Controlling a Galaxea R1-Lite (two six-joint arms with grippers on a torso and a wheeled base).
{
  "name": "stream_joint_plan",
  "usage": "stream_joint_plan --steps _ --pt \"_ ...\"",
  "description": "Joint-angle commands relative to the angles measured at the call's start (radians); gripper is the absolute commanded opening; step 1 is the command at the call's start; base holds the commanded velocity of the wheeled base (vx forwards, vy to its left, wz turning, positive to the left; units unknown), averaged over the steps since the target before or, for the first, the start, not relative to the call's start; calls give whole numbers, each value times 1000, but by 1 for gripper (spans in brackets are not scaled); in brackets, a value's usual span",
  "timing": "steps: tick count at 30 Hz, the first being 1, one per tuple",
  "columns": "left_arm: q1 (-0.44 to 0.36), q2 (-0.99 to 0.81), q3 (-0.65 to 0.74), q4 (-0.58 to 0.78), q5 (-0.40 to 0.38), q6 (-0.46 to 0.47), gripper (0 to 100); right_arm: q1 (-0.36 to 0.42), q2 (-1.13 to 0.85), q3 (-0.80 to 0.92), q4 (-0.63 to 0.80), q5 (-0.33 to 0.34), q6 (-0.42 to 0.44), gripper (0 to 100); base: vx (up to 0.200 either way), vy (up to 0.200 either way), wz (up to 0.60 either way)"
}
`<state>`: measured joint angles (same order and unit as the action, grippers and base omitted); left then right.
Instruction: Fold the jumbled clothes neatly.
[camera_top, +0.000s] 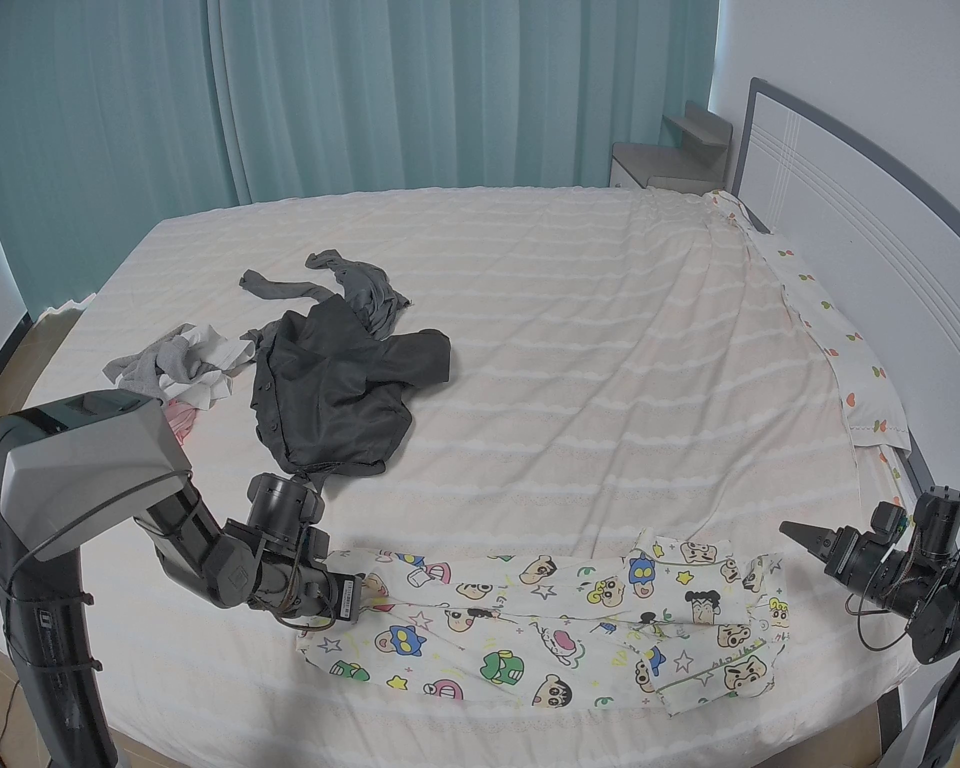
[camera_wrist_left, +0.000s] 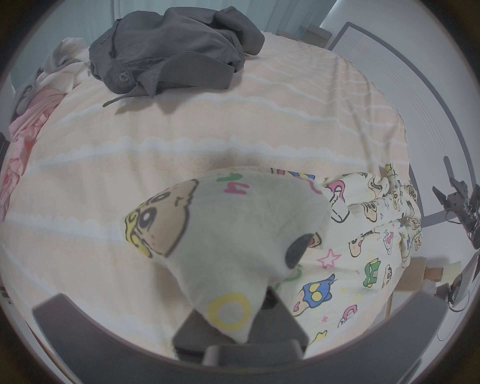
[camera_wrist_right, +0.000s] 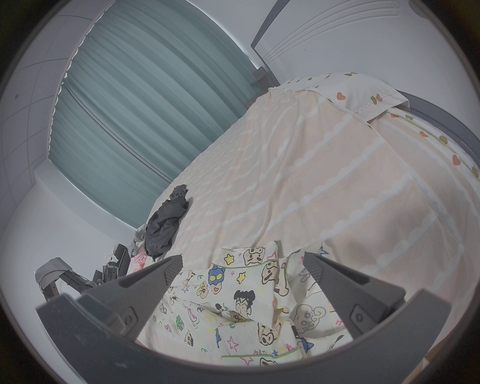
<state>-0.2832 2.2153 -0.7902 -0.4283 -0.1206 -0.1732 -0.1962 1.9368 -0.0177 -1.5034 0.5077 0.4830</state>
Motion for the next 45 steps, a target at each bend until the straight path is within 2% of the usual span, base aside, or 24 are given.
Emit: stream_joint_plan --steps 1,18,26,30,31,33,37,45 --pt "18 -59 6 29 1 0 0 0 1 18 -1 0 0 100 0 0 0" --pt "154 -135 95 40 -13 8 0 0 -1 18 0 2 0 100 0 0 0" --pt "291 -213 151 48 -68 24 0 0 1 18 0 2 0 100 0 0 0" --pt "394 -244 189 48 -93 120 0 0 -1 18 0 2 0 100 0 0 0" --pt "394 -244 189 48 -93 120 0 0 -1 18 0 2 0 100 0 0 0" --pt "463 -261 203 51 -108 152 0 0 1 18 0 2 0 100 0 0 0" --pt "535 -287 203 83 -129 162 0 -2 1 18 -1 2 2 100 0 0 0" --pt "673 -307 192 109 -136 256 0 -8 2 18 -1 2 0 100 0 0 0"
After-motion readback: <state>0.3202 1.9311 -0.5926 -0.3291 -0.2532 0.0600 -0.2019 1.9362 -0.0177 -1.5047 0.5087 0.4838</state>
